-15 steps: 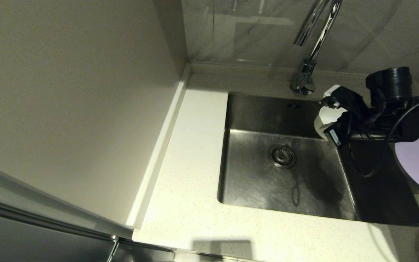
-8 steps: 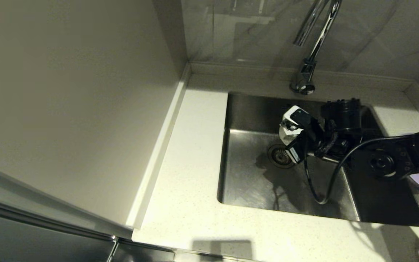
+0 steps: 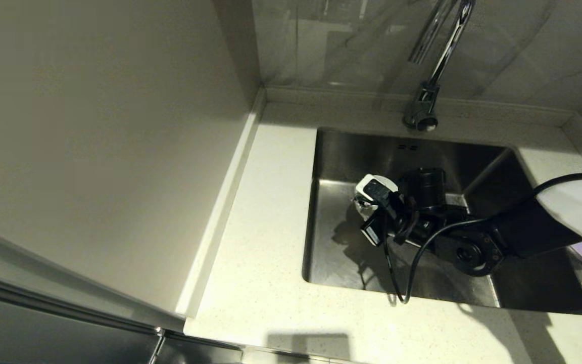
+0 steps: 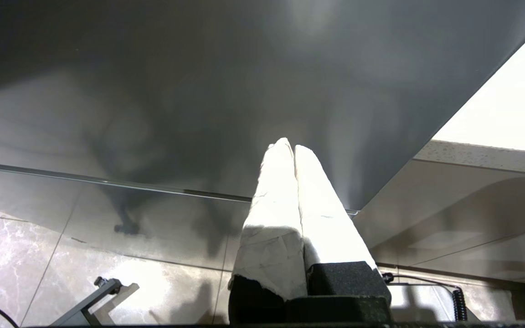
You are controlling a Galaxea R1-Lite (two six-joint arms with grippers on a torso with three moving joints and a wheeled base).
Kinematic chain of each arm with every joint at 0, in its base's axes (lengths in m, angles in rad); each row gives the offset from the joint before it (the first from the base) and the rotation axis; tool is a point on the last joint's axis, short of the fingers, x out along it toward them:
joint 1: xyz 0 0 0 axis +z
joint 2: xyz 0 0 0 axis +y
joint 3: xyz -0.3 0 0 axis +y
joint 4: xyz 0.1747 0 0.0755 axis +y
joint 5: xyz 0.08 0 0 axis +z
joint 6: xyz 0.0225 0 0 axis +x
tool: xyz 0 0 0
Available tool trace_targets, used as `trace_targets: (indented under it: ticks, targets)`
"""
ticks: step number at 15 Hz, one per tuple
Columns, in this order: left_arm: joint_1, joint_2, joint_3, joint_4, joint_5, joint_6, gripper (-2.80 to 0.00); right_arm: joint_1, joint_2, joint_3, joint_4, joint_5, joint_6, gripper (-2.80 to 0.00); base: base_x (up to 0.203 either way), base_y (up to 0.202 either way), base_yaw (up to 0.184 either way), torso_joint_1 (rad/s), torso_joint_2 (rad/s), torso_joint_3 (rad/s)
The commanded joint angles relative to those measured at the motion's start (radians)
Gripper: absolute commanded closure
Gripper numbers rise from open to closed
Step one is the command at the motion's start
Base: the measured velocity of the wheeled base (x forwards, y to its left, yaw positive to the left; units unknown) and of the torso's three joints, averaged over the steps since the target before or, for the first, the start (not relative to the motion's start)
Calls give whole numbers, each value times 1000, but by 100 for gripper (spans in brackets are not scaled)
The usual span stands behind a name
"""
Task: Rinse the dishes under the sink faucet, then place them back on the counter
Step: Put a bowl into the sink
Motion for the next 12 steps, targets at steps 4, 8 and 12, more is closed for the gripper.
trace_targets:
  ticks: [4,8,12]
  targets:
    - [0,-2,0,0,0,-1,0,32,103,-80,-48,-29,-4,0,0,0,0,0,0,0]
    - [0,-2,0,0,0,-1,0,33,177,-183,-16,-56,2,0,0,0,0,0,0,0]
    - [0,-2,0,0,0,-1,0,33,268,-284,-12,-65,5,0,0,0,0,0,0,0]
